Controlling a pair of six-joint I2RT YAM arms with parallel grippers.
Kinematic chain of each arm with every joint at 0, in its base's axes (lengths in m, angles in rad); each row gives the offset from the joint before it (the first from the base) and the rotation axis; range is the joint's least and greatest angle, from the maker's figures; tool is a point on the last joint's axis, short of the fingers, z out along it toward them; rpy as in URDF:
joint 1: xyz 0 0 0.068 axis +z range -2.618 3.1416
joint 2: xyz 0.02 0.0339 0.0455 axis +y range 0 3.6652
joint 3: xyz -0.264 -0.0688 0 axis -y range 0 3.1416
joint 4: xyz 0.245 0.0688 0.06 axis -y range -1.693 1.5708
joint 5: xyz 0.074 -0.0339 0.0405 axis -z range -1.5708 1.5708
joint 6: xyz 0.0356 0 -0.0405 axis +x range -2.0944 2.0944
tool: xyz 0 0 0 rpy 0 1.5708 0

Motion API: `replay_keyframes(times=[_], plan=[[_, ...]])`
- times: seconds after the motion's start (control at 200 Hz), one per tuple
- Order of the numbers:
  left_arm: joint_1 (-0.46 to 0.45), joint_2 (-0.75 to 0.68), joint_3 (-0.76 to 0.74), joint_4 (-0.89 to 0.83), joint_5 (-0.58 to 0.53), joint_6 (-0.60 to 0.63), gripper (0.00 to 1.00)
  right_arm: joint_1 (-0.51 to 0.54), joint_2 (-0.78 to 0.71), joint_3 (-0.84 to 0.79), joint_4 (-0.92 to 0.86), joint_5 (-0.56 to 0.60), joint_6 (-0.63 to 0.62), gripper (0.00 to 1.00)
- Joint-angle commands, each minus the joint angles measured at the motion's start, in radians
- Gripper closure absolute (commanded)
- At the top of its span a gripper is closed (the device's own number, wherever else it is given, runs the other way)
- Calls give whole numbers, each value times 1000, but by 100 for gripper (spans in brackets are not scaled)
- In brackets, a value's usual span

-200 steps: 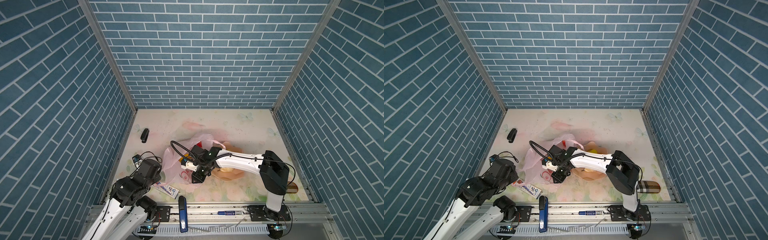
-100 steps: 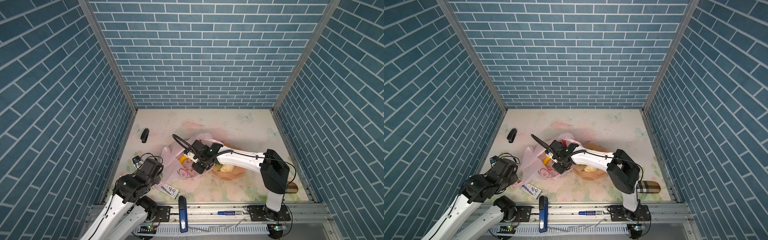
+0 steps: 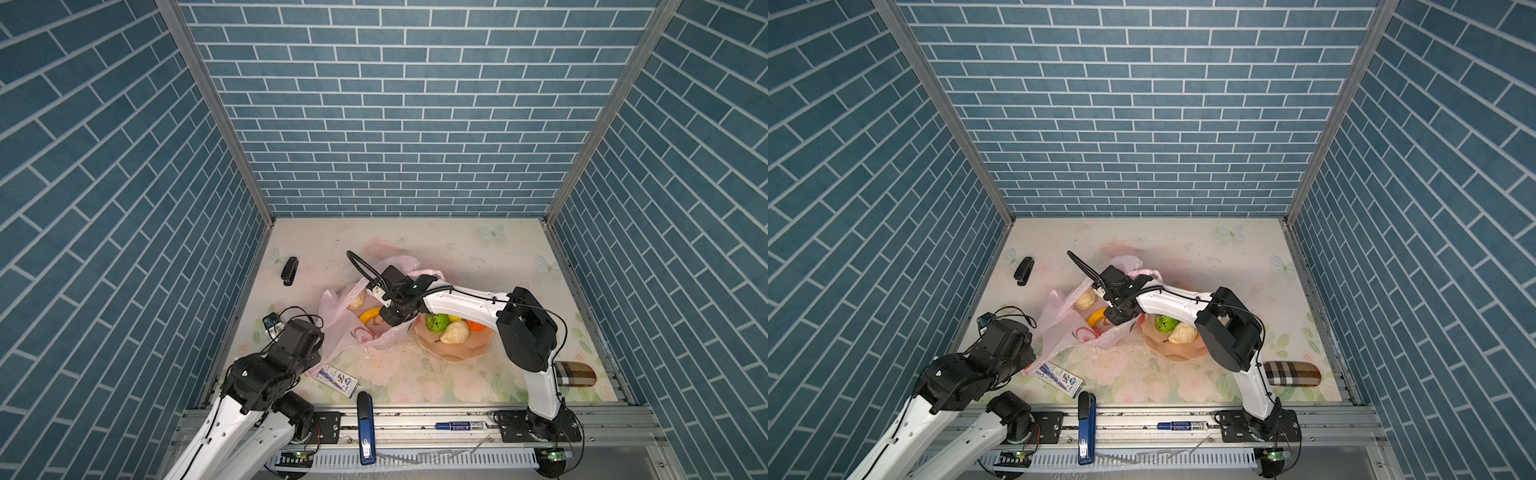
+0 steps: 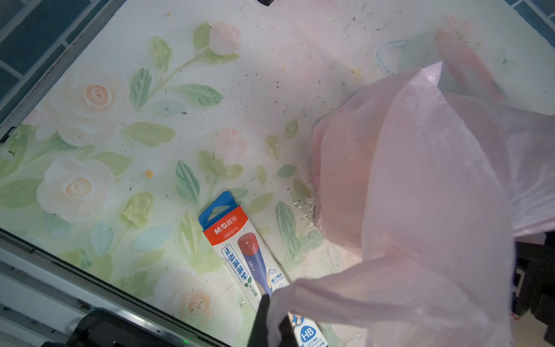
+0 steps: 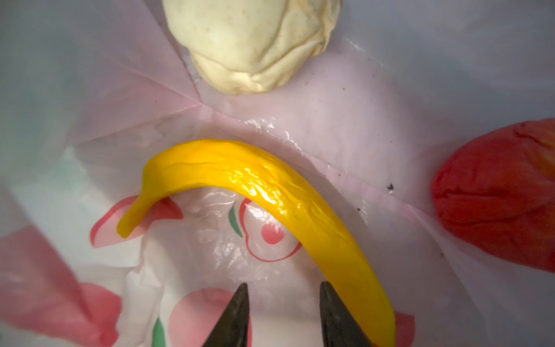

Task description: Take the fake fruits out of the plastic bag

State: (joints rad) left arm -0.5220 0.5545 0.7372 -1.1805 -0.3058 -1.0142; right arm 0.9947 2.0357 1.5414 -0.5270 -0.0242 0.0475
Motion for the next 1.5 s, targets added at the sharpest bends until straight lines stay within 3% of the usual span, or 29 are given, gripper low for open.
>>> replay_keyframes(times=[0.0,0.23,0.995,1.495], plan=[[3,3,-12,23,4,6,100,-23,16,46,14,-27,-73,57],[2,18,-7,54,1,20,100,-45,52,76,-20,-116,-108,57],[3,56,2,103,5,51,100,-50,201,137,-26,-192,-117,64],[4,65,11,137,-1,81,100,-50,184,138,-46,-165,-122,86]])
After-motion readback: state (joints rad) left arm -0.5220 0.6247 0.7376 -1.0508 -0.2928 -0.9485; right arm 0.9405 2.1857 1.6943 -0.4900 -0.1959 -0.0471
